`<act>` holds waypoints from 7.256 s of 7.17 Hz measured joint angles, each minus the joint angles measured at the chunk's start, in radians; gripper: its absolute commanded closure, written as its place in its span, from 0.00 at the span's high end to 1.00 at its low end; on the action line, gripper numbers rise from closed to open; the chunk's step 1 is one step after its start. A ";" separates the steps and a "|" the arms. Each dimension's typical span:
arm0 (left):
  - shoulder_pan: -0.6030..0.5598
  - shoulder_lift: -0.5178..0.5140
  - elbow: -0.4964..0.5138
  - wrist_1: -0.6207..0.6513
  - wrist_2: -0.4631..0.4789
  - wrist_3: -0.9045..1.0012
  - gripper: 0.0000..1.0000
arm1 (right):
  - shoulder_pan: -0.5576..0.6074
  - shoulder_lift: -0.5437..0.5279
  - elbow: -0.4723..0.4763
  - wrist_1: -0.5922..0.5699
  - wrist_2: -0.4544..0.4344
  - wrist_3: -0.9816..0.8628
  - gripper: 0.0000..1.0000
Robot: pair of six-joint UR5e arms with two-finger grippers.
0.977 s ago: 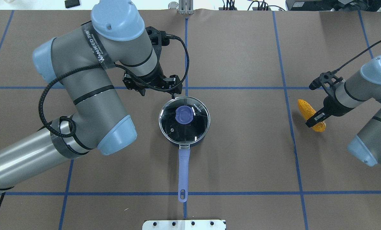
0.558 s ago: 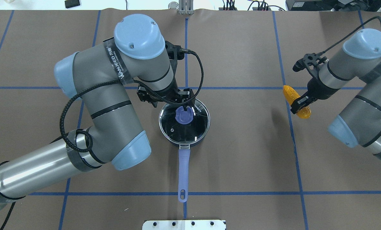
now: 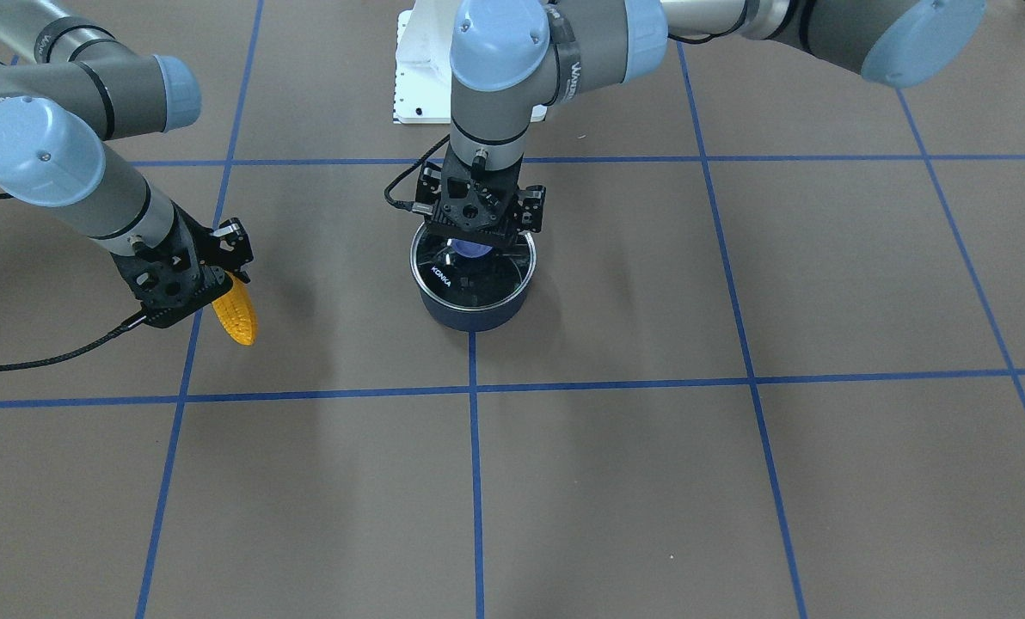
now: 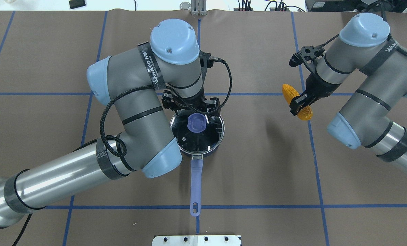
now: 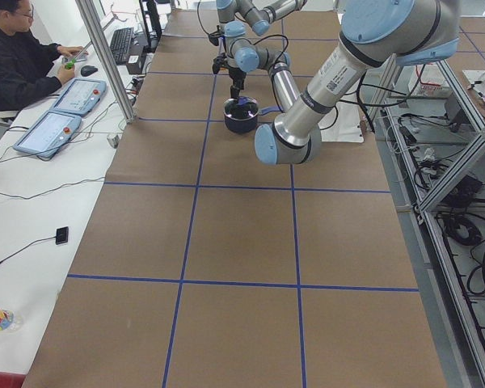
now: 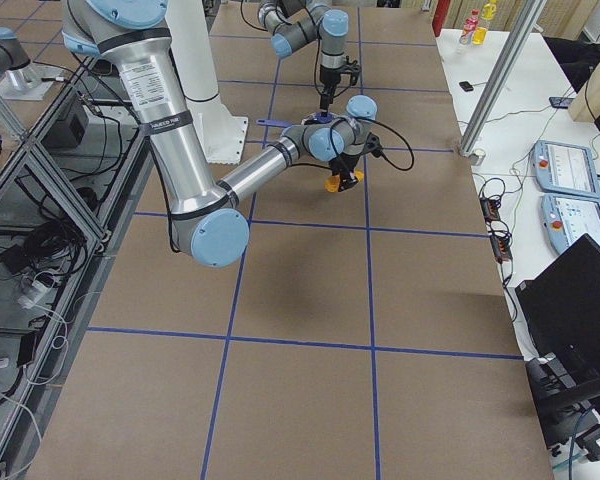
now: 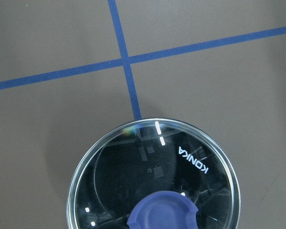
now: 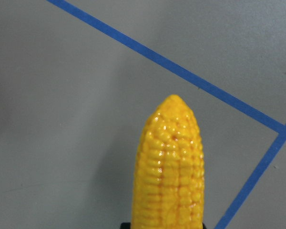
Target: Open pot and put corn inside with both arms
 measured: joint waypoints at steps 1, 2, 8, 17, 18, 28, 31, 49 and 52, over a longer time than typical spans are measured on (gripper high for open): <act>0.009 0.000 0.004 -0.003 0.009 -0.001 0.99 | -0.005 0.004 0.000 -0.001 -0.001 0.001 0.26; 0.016 0.001 0.007 -0.005 0.013 -0.003 0.99 | -0.008 0.005 0.000 -0.001 -0.002 0.002 0.26; 0.023 0.008 0.072 -0.093 0.015 -0.011 0.67 | -0.031 0.007 -0.001 -0.001 -0.014 0.007 0.26; -0.007 0.031 0.010 -0.081 0.010 -0.008 0.45 | -0.079 0.060 0.001 -0.001 -0.019 0.055 0.26; -0.023 0.043 -0.002 -0.080 0.007 -0.003 0.45 | -0.105 0.089 0.003 0.000 -0.022 0.094 0.26; -0.386 0.327 -0.108 -0.054 -0.209 0.515 0.46 | -0.317 0.333 -0.054 0.004 -0.149 0.321 0.31; -0.455 0.416 -0.109 -0.058 -0.218 0.677 0.46 | -0.314 0.341 -0.063 0.012 -0.178 0.321 0.31; -0.572 0.845 -0.083 -0.279 -0.406 0.881 0.49 | -0.247 0.363 -0.074 0.135 -0.240 0.410 1.00; -0.569 0.850 -0.056 -0.331 -0.400 0.817 0.49 | -0.238 0.348 -0.075 0.134 -0.240 0.386 1.00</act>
